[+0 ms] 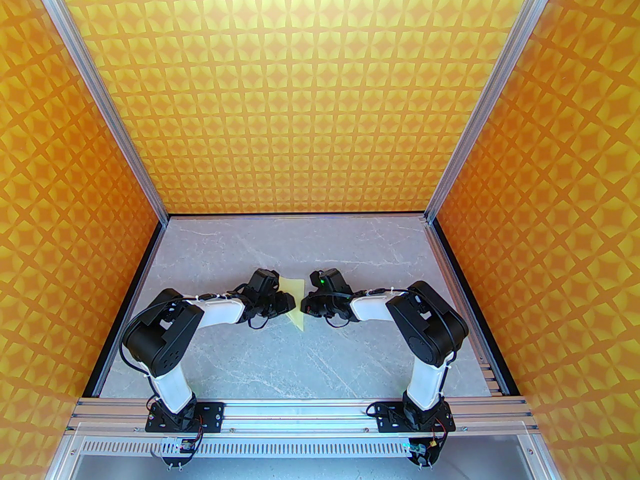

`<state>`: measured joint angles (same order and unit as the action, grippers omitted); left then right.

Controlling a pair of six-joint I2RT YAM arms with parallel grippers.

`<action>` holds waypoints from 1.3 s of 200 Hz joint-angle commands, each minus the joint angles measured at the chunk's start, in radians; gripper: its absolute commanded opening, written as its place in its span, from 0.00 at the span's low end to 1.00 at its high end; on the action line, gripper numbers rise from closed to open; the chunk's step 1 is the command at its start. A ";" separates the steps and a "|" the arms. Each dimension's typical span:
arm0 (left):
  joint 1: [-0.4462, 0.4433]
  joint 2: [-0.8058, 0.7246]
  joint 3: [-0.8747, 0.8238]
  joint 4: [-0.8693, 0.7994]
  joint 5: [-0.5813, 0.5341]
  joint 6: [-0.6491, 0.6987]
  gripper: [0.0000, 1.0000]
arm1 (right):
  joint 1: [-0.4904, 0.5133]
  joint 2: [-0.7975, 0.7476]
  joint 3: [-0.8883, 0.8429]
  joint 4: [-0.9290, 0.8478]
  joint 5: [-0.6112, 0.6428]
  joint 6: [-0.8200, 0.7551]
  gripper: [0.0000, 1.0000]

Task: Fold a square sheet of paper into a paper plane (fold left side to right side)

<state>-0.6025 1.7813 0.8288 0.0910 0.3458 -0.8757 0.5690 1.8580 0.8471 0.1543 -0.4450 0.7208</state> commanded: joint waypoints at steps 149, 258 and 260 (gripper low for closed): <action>0.036 -0.074 -0.001 -0.077 -0.010 0.031 0.34 | -0.003 0.026 -0.018 -0.056 0.049 -0.004 0.00; 0.052 -0.103 0.036 -0.014 0.008 0.023 0.24 | -0.003 0.032 -0.018 -0.066 0.052 -0.004 0.00; 0.052 -0.103 0.036 -0.012 0.012 0.022 0.24 | -0.003 0.034 -0.017 -0.067 0.052 -0.006 0.00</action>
<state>-0.5507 1.7149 0.8371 0.0566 0.3477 -0.8562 0.5690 1.8580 0.8463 0.1547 -0.4423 0.7208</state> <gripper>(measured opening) 0.239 0.030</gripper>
